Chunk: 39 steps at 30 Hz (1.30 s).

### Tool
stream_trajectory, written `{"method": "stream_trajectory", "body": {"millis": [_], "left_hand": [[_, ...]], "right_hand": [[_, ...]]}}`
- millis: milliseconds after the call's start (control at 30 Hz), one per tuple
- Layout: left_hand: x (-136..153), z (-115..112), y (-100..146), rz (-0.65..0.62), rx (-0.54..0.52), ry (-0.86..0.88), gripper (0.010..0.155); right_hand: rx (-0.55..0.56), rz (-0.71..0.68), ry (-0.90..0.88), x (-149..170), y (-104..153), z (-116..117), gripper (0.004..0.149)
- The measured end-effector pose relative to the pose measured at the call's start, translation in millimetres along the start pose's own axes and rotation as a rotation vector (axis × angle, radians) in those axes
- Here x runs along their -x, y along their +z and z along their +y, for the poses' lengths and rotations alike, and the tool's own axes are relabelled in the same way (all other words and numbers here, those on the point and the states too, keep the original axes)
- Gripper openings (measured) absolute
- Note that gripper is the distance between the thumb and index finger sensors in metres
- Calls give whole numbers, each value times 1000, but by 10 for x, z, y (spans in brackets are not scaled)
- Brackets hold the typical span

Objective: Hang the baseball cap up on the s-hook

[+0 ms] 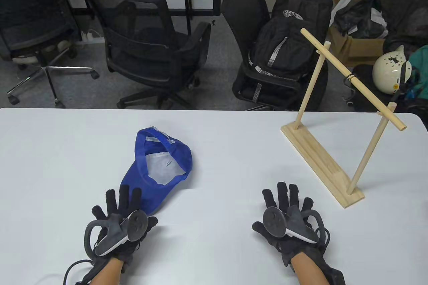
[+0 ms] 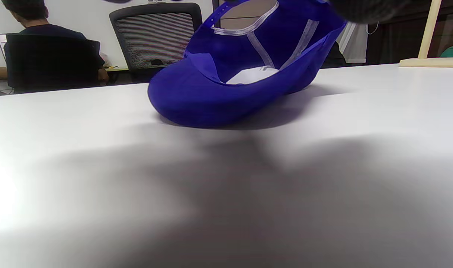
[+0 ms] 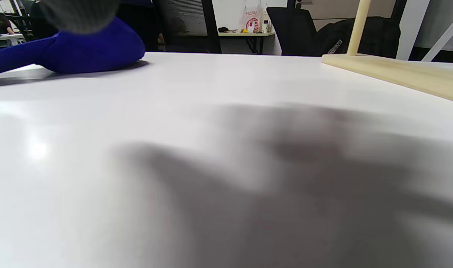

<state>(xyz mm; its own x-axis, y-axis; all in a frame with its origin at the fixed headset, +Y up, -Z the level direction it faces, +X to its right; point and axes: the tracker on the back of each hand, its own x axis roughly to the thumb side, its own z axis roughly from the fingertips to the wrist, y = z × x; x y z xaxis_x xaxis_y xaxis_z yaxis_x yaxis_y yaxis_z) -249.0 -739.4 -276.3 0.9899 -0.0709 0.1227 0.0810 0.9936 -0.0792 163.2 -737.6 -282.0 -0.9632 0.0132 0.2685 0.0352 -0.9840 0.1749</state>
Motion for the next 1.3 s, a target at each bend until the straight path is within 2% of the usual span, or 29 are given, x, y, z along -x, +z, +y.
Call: {"method": "stream_trajectory", "body": {"millis": [567,800,867,1100,1300], "left_hand": [[18,118,67,0,-71,25,99],[1,268,96,3,-127,80,102],[-17,314,90,2,-139,88,99],[-195,418,-100,-8,-109,66,99],[-448,390,-401,-6,-8,46,100]], "right_hand": [[2,8,-16,13,-1,6,93],[-14,5,-25,0,-37,13,93],[-14,2,-31,-7,-49,11,93],[-28,-5,-51,-46,-124,28,95],[-38,8,-51,-39,-121,51,96]]}}
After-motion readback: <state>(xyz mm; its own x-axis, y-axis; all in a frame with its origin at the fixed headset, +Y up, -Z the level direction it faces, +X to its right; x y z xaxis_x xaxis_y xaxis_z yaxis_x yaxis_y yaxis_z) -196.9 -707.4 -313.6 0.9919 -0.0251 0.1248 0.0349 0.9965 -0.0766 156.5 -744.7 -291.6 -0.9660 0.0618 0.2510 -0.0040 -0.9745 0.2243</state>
